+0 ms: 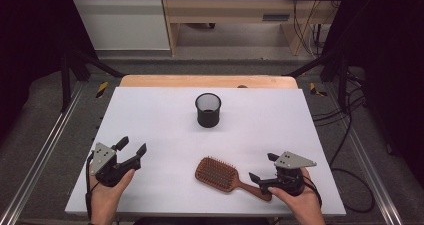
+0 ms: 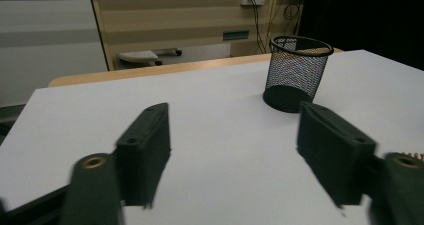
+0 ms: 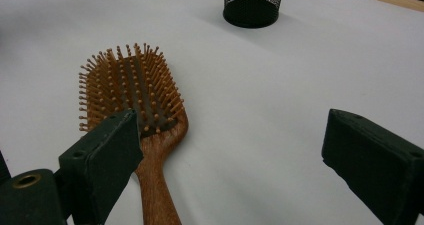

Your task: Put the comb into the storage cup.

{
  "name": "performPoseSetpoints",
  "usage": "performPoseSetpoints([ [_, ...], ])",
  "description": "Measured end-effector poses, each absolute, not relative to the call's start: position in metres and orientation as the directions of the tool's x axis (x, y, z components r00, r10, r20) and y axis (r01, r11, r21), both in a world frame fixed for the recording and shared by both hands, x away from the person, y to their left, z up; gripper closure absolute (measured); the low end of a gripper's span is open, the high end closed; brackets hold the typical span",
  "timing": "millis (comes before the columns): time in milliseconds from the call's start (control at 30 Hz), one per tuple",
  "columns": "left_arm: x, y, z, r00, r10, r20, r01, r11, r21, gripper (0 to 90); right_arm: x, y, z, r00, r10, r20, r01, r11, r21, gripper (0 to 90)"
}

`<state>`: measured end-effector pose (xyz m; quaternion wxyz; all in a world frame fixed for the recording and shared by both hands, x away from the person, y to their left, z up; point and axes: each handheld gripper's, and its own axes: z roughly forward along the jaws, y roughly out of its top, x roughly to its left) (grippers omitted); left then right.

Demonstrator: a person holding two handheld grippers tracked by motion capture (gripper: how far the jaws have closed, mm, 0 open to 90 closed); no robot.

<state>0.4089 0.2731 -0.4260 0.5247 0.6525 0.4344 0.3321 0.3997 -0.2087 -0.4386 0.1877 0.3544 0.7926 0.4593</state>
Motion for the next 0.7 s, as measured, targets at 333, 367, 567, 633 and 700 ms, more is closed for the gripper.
performPoseSetpoints([
  [333,0.3991,0.2795,-0.4239,0.405,0.913,-0.049,0.181,-0.027,0.983,1.8,0.3989,-0.2093,-0.44,-0.679,0.733,0.023,0.392,0.336,0.856,8.4],
  [367,0.3996,0.2798,-0.4247,0.407,0.912,-0.044,0.179,-0.032,0.983,1.7,0.3991,-0.2088,-0.44,-0.679,0.734,0.025,0.393,0.335,0.856,8.3],
  [567,0.4005,0.2819,-0.4282,0.406,0.914,-0.019,0.141,-0.042,0.989,1.7,0.4014,-0.206,-0.4432,-0.686,0.727,0.035,0.412,0.348,0.842,7.3],
  [633,0.4014,0.2822,-0.4291,0.409,0.913,-0.015,0.145,-0.049,0.988,1.7,0.4021,-0.2056,-0.4439,-0.688,0.724,0.044,0.417,0.345,0.841,7.1],
  [700,0.4029,0.2827,-0.4307,0.41,0.912,-0.01,0.151,-0.057,0.987,1.7,0.4036,-0.2046,-0.4448,-0.692,0.72,0.056,0.427,0.346,0.835,7.1],
])
